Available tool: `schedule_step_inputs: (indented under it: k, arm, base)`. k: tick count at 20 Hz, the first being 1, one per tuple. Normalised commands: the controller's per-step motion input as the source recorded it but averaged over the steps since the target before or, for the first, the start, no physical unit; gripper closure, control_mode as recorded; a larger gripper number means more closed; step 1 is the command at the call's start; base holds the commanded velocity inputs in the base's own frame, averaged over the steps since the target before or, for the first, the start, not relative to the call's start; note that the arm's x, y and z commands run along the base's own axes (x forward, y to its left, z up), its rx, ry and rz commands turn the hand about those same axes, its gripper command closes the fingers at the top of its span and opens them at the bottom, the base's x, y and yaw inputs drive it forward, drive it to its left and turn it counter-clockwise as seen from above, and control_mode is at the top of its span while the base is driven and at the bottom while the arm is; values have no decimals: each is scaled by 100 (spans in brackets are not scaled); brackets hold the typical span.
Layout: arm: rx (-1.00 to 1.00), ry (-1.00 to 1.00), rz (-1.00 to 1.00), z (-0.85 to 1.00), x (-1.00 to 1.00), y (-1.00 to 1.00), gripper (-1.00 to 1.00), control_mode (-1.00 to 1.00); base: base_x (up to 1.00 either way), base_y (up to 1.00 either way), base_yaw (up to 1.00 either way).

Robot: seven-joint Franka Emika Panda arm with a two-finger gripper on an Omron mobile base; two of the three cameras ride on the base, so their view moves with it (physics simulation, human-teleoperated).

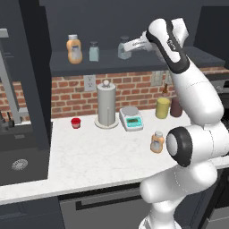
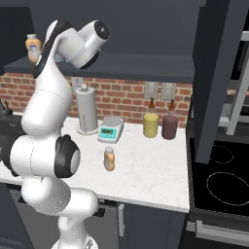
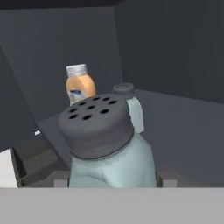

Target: Put the shaker and condiment bottle from the counter next to their counterparts in the cabinet.

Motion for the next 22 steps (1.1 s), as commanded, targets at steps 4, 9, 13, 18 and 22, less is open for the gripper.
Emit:
schedule_step_inputs:
  k: [4, 9, 13, 18, 22]
  arm:
    - [-1, 0, -2, -29, 82, 34, 100, -100]
    - [0, 0, 0, -23, 72, 19, 100, -100]
    - [0, 0, 0, -7, 71, 1, 100, -100]
    - [0, -4, 0, -15, 57, 0, 100, -100]
    - [0, -1, 0, -12, 48, 0, 100, -100]
  base:
    - [0, 0, 0]
    - [0, 0, 0]
    - [0, 0, 0]
    - [0, 0, 0]
    - [0, 0, 0]
